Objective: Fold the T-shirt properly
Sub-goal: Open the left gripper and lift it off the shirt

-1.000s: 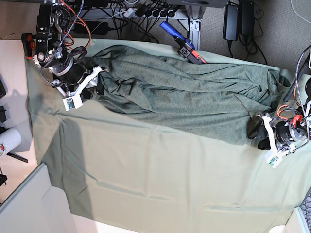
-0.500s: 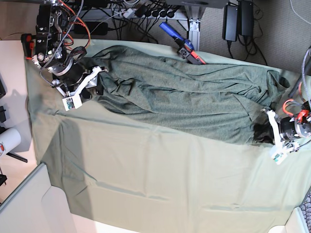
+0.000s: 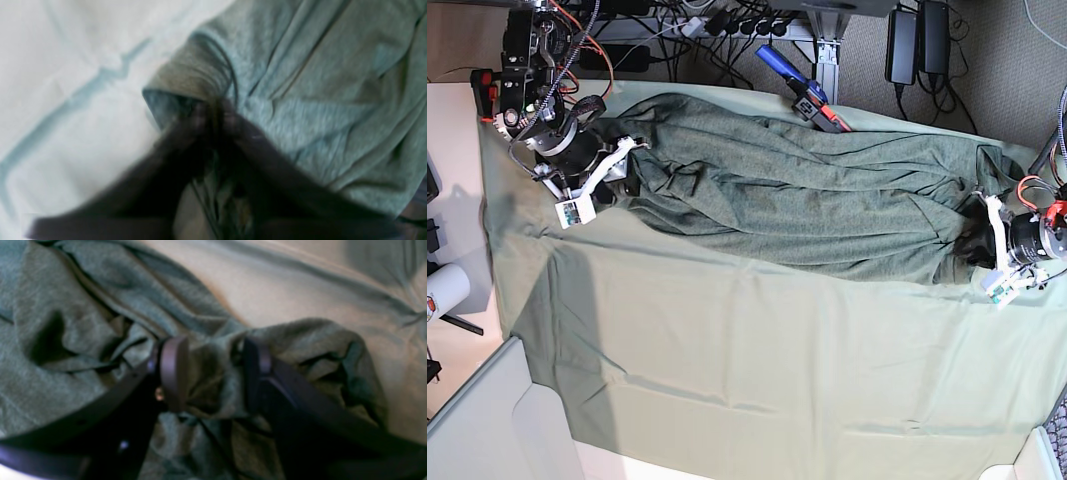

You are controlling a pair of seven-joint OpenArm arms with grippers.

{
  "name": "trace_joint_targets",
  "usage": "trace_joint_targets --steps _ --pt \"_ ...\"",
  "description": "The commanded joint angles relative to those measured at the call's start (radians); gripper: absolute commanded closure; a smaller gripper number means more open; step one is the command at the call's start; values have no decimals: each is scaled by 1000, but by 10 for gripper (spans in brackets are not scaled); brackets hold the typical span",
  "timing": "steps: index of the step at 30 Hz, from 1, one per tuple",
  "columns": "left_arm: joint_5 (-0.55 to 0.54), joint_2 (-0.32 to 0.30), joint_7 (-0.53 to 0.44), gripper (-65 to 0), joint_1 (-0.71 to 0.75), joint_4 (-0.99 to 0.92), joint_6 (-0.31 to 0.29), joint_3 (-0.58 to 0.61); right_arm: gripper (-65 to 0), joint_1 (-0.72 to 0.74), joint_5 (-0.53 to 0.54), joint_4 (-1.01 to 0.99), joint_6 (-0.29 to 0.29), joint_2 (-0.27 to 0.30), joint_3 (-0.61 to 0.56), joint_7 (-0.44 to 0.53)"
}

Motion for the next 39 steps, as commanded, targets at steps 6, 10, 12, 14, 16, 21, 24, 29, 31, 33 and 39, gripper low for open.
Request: trace_joint_targets --steps 6,10,12,14,16,21,24,29,31,33,39 --pt "-86 -17 32 -293 -18 17 -7 -14 -269 8 8 13 8 16 10 23" --pt "-160 -17 44 -293 -18 17 -8 -69 -269 8 8 13 8 16 10 22" --pt "-205 -17 68 -293 -18 17 -8 -116 -269 8 8 13 8 16 10 22" --pt "-257 -17 101 -293 -18 17 -8 -167 -269 8 8 13 8 16 10 23" --pt "-302 -17 137 -293 -18 17 -18 -210 -269 8 8 13 8 16 10 23" --pt "-367 -16 159 -293 23 17 -24 -264 -269 8 8 13 8 16 10 23" --pt "-379 -14 157 -306 69 17 -26 -265 -269 8 8 13 8 16 10 24" --pt "-368 27 129 -308 121 16 -27 -333 -269 8 8 11 8 16 10 23" --pt "-372 53 129 -309 127 13 -26 -389 -270 8 8 11 8 16 10 23" --pt "-371 72 133 -317 129 4 -18 -435 -270 8 8 11 8 16 10 23" --pt "-422 80 180 -318 130 -56 -19 -487 -270 8 8 -14 8 16 10 24"
